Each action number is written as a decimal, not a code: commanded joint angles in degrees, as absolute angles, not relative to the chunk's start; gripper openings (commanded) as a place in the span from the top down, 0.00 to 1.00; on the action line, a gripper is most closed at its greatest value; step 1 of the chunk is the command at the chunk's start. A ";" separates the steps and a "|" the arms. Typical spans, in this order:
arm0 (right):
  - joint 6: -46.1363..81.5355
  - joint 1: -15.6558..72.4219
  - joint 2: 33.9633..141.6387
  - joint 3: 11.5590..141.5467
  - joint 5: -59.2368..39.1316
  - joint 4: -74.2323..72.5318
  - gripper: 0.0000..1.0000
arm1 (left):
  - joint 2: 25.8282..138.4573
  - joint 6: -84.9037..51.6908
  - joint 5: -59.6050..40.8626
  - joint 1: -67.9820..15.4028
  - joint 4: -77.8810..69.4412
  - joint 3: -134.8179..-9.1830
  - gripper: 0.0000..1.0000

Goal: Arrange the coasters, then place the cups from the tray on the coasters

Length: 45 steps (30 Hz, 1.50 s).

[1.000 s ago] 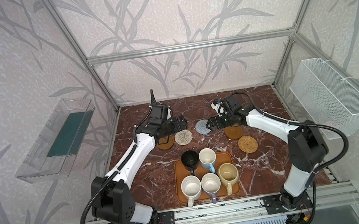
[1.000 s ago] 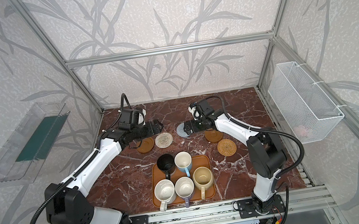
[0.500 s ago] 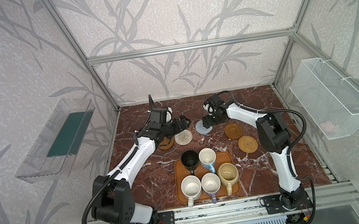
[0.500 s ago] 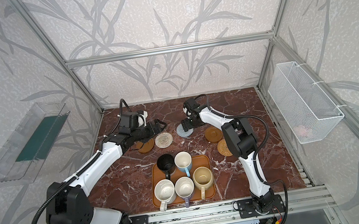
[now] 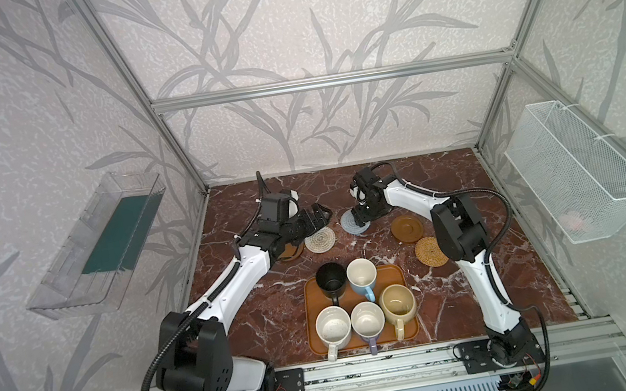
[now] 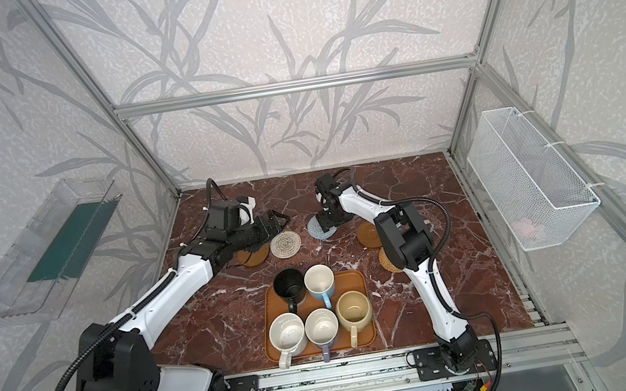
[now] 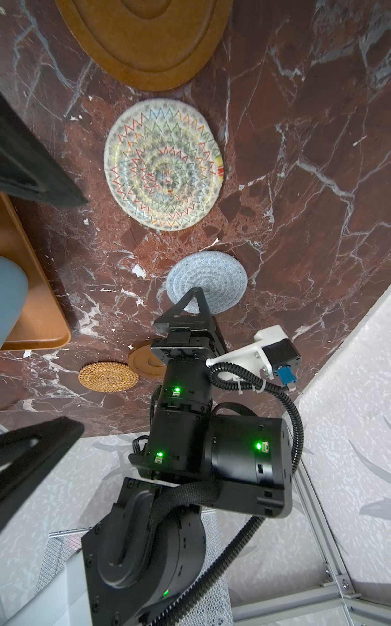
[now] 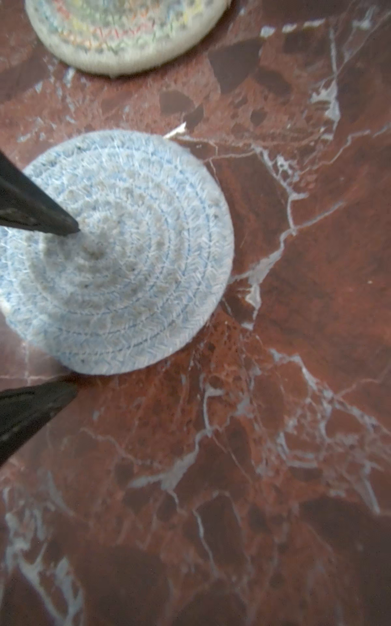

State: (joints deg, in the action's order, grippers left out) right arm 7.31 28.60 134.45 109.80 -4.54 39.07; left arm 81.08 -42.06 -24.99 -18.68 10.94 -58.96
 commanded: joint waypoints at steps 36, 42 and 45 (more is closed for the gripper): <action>6.18 32.63 129.50 97.94 -2.98 45.13 0.46 | 78.13 -43.42 -26.18 -18.37 7.82 -55.96 0.01; 6.40 32.69 128.51 98.36 -3.43 45.13 0.46 | 78.11 -43.42 -26.37 -18.41 7.86 -56.00 0.01; 6.89 32.66 127.60 97.77 -3.43 44.96 0.46 | 77.88 -43.24 -26.44 -18.48 8.13 -56.16 0.01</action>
